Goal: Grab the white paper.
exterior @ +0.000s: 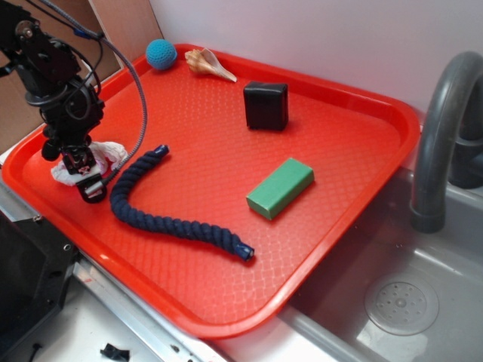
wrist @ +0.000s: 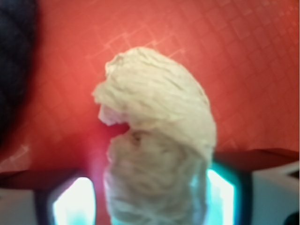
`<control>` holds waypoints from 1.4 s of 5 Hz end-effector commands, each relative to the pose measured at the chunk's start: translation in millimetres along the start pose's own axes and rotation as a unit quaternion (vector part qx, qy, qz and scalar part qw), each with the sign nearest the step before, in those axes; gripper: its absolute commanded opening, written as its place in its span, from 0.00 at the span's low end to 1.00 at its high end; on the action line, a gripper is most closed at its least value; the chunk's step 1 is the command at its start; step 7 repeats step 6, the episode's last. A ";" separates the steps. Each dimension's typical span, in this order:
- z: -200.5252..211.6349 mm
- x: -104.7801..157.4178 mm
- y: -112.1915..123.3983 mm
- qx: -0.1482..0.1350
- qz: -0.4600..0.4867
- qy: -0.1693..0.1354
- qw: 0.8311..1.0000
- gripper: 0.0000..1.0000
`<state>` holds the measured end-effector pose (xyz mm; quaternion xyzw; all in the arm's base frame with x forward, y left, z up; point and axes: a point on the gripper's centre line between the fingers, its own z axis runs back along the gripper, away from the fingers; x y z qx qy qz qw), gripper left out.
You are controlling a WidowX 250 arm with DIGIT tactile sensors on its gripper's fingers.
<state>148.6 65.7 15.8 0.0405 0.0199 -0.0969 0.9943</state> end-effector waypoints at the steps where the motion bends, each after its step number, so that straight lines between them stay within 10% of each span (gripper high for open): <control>1: 36.6 6.8 5.9 0.040 0.091 -0.004 0.995 0.00; 5: 206.8 -6.9 -69.6 -0.068 0.264 -0.132 0.953 0.00; 7: 205.1 -4.4 -73.5 -0.060 0.255 -0.125 0.957 0.00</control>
